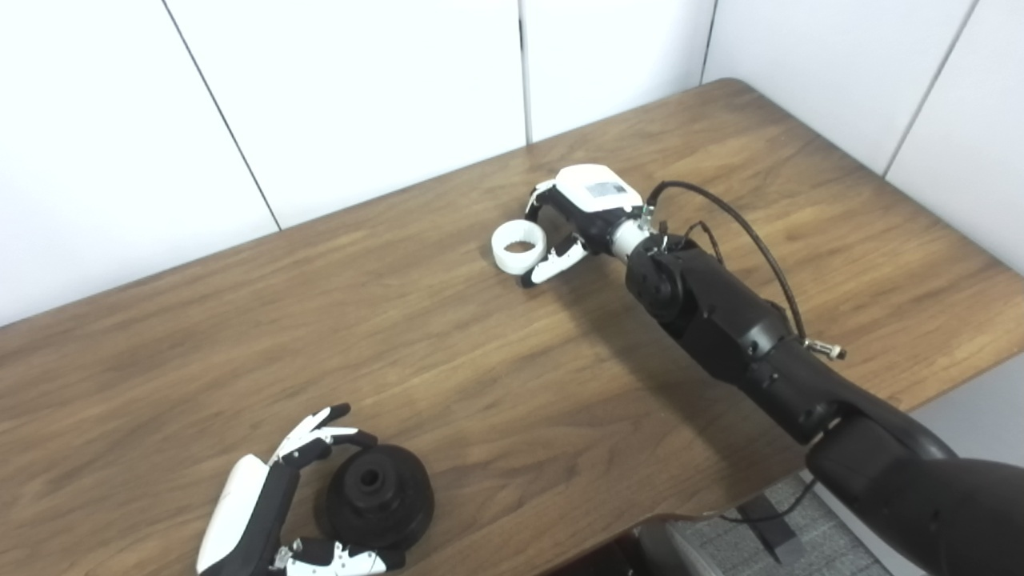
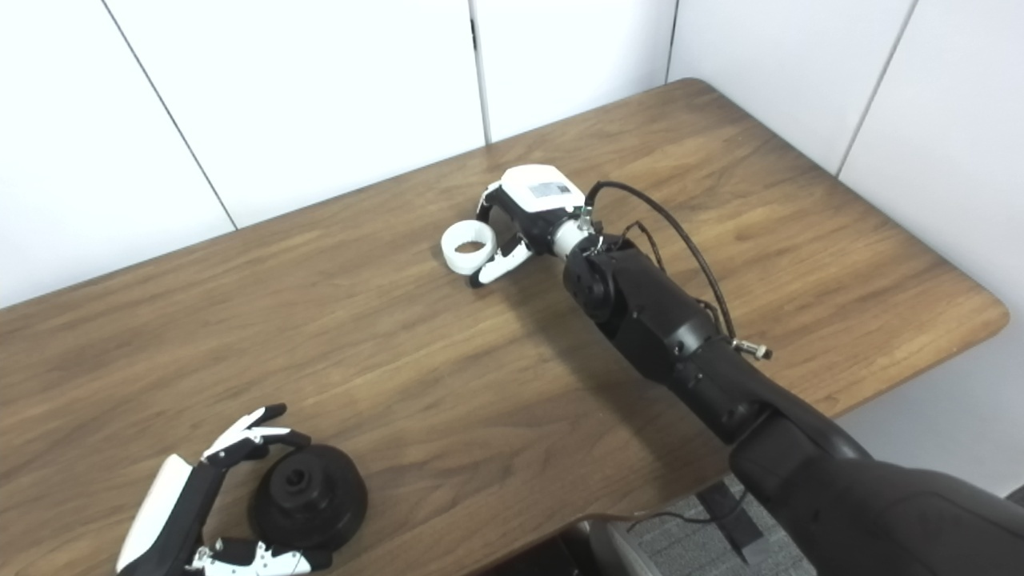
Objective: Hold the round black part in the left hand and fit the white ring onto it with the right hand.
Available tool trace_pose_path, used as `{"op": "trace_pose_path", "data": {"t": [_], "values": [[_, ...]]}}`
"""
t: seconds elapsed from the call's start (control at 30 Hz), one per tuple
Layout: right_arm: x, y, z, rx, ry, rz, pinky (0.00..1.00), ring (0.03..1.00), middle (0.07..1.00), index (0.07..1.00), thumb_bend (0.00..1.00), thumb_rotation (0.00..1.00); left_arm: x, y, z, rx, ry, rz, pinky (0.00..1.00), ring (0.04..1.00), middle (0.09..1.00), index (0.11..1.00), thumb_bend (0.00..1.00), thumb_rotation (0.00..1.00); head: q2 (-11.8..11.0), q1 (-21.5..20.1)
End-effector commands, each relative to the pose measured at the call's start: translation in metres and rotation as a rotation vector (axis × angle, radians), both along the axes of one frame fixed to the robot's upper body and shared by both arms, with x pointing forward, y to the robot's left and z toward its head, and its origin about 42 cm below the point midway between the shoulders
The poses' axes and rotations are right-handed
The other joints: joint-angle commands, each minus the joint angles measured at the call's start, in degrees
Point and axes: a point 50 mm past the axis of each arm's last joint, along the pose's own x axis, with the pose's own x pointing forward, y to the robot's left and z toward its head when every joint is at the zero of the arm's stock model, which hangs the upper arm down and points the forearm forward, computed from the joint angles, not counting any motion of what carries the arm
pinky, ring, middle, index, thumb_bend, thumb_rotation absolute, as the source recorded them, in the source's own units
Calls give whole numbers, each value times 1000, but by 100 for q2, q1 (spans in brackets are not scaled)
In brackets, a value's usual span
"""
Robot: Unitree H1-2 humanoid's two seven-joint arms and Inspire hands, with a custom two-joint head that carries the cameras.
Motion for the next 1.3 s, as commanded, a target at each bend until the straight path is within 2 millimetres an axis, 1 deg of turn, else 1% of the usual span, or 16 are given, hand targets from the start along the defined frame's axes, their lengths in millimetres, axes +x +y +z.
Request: {"op": "trace_pose_path", "data": {"t": [0.0, 0.3, 0.4, 0.5, 0.6, 1.03, 1.17, 1.27], "values": [[5, 5, 7, 28, -53, -27, 885, 873, 851, 643, 750, 424, -1, -3, 6, 0, -14, -24, 768, 928, 901, 584, 914, 159, 10, -1], [-1, 15, -10, 89, -28, -64, 894, 873, 859, 654, 763, 434, -1, -4, 7, -2, -14, -23, 769, 927, 898, 583, 915, 152, 41, 39], [-3, 17, -15, 98, -21, -74, 889, 873, 859, 661, 778, 420, -1, -4, 6, 2, -19, -22, 760, 922, 896, 582, 917, 150, 61, 44], [-4, 20, -20, 105, -22, -77, 870, 862, 851, 661, 797, 381, -1, -4, 7, 0, -21, -22, 760, 922, 895, 582, 915, 145, 67, 45], [-5, 22, -22, 110, -19, -82, 856, 856, 849, 661, 801, 377, -1, -4, 7, -5, -24, -24, 760, 922, 895, 580, 913, 150, 88, 60], [-8, 27, -29, 126, 10, -91, 862, 859, 858, 679, 838, 423, -2, -4, 7, -4, -19, -21, 766, 925, 897, 580, 914, 149, 122, 91], [-8, 29, -30, 128, 13, -90, 871, 863, 861, 683, 845, 420, -1, -4, 7, -3, -18, -19, 772, 927, 898, 580, 914, 152, 122, 91], [-7, 30, -31, 129, 9, -90, 867, 856, 855, 666, 844, 391, -1, -4, 7, -5, -22, -18, 766, 922, 895, 577, 916, 153, 122, 91]]}}
